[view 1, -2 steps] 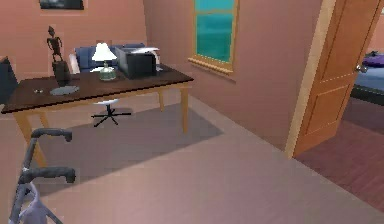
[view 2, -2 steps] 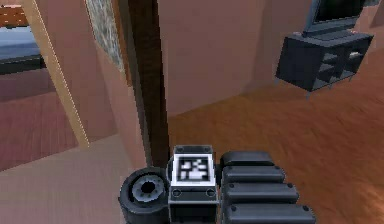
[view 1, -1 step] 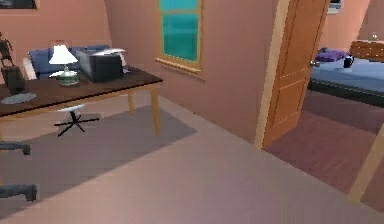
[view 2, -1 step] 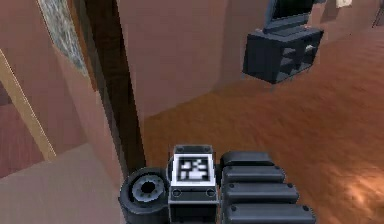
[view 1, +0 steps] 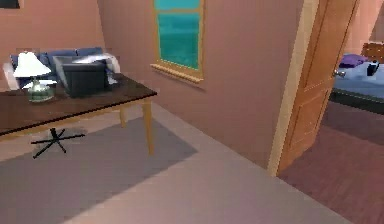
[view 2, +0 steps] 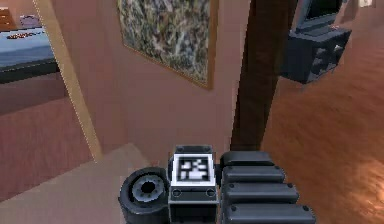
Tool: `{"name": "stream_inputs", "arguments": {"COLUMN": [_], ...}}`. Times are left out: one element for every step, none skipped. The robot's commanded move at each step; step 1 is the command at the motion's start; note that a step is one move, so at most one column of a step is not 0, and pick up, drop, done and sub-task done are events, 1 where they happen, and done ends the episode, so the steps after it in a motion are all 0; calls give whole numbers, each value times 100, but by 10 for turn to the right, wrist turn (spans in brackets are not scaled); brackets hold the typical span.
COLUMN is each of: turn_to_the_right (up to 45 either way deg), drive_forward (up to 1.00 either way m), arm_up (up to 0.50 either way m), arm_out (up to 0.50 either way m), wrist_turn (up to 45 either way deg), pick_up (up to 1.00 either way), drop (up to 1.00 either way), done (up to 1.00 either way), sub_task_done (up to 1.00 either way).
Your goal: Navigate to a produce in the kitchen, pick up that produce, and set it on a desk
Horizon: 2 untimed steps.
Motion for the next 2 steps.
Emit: {"name": "stream_inputs", "arguments": {"turn_to_the_right": [450, 30], "drive_forward": [0, 0], "arm_up": [0, 0], "arm_out": [0, 0], "wrist_turn": [0, 0], "pick_up": [0, 0], "drop": [0, 0], "done": [0, 0], "sub_task_done": [0, 0]}}
